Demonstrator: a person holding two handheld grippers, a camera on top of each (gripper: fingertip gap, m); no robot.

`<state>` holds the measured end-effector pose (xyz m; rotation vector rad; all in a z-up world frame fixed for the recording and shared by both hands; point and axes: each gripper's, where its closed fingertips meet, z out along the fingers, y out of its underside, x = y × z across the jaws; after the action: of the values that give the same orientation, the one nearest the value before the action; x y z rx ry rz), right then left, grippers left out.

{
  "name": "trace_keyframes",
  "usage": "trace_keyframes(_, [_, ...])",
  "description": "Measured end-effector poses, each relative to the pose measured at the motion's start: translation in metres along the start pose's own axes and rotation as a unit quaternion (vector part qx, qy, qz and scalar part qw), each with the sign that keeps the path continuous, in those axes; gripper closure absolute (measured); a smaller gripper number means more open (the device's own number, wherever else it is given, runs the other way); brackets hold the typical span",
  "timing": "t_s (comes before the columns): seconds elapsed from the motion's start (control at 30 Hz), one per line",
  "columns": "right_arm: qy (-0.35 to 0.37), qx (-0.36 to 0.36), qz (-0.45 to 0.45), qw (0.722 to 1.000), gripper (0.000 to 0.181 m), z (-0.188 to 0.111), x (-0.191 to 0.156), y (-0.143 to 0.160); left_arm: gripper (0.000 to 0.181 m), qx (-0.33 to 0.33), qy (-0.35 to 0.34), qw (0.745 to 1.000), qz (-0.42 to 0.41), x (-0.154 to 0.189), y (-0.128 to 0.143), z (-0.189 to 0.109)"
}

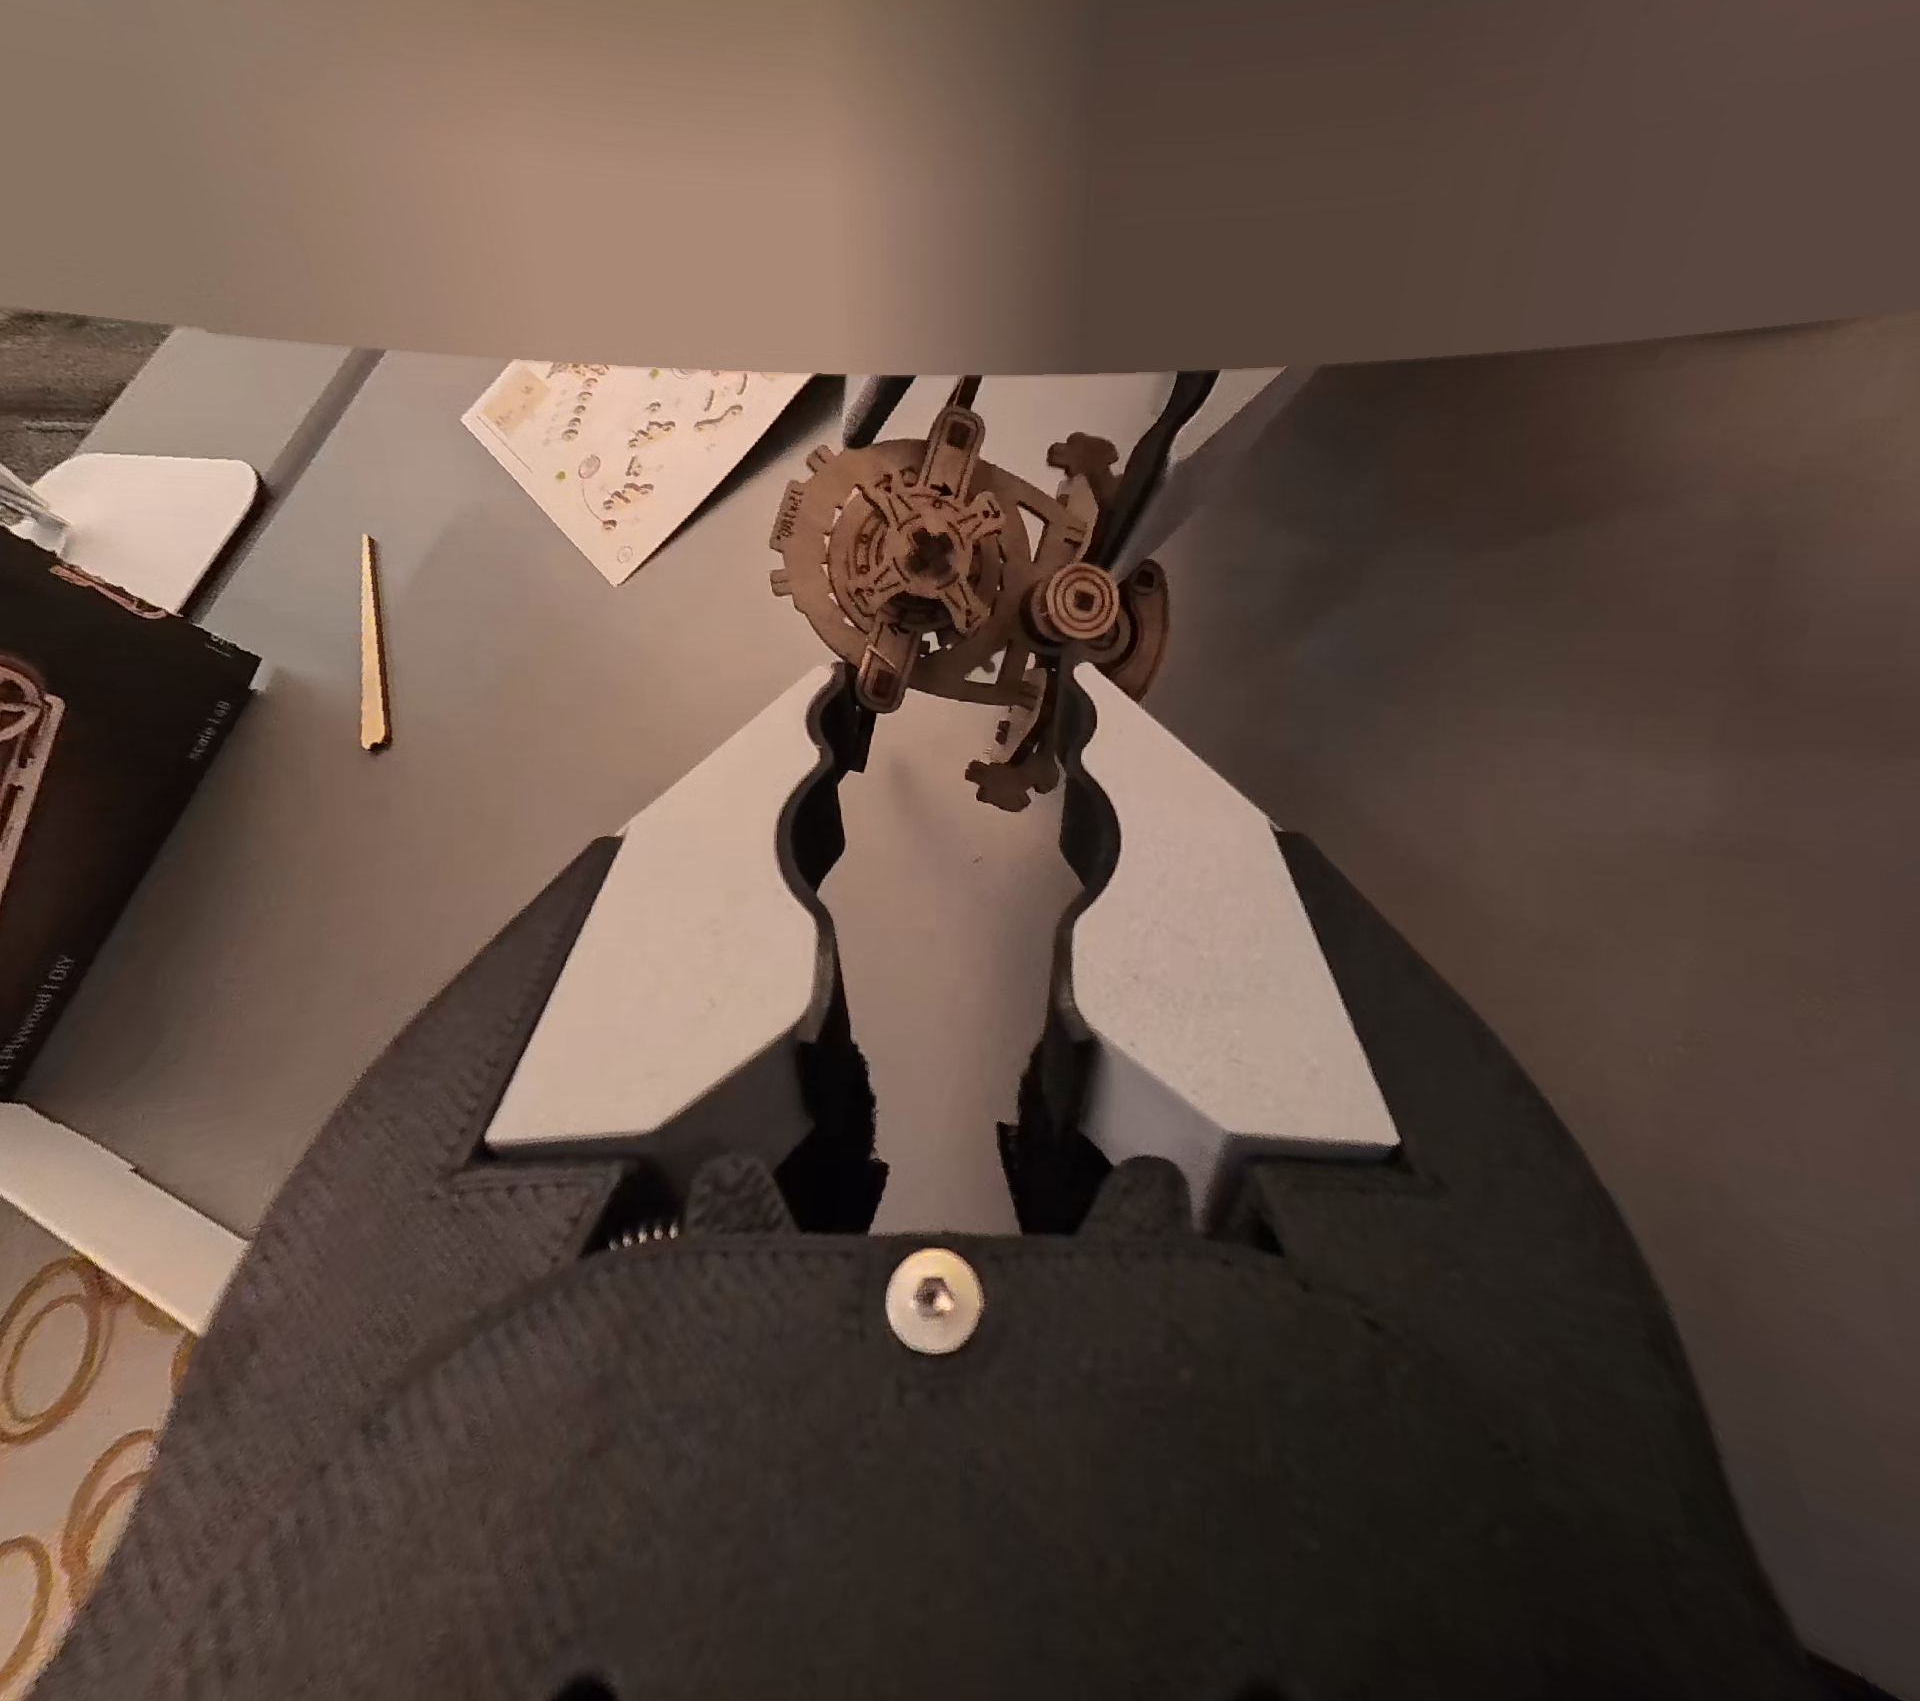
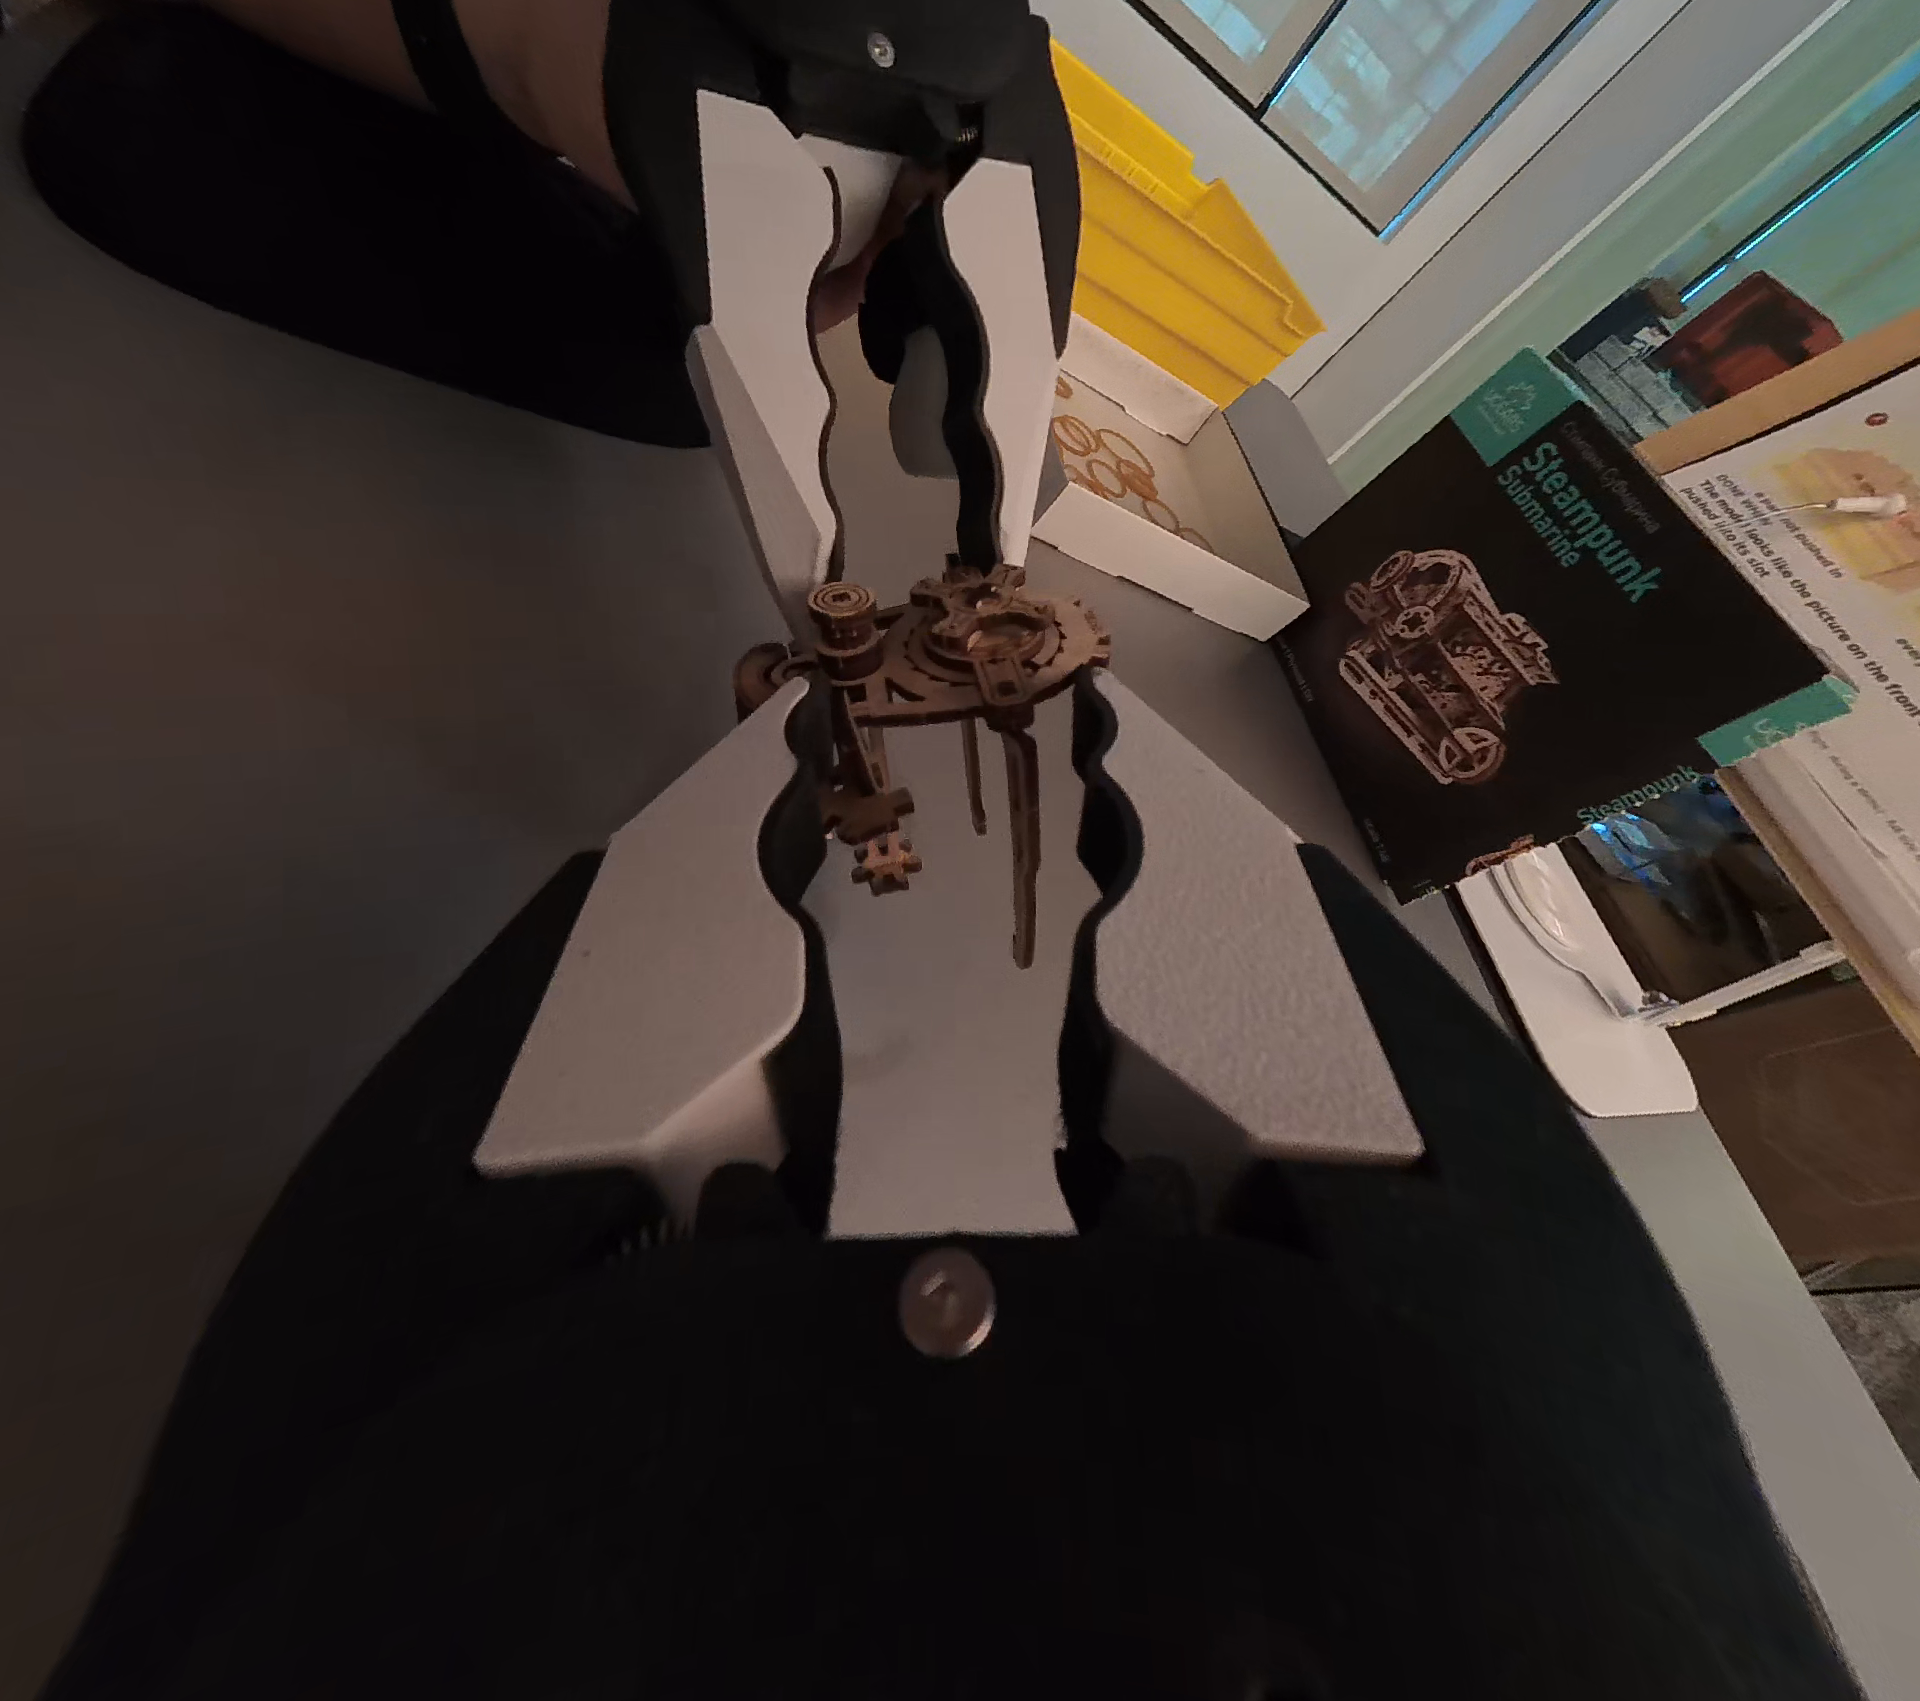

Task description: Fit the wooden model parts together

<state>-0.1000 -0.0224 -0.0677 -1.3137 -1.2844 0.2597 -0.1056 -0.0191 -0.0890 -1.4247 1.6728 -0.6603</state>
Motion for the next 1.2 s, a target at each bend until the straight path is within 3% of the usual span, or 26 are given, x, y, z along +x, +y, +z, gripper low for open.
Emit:
trace_keyframes(0.8, [-0.025, -0.024, 0.030, 0.999, 0.139, 0.001, -0.006, 0.009, 0.145, -0.020, 0.020, 0.999, -0.030, 0.005, 0.008, 0.007])
trace_keyframes(1.0, [-0.025, 0.035, 0.118, 0.992, 0.140, -0.006, 0.009, 0.001, 0.145, 0.047, 0.036, 0.996, -0.062, -0.001, -0.009, -0.005])
trace_keyframes(1.2, [-0.028, 0.050, 0.158, 0.986, 0.141, -0.008, 0.015, 0.001, 0.144, 0.064, 0.020, 0.996, -0.051, -0.006, -0.011, -0.006])
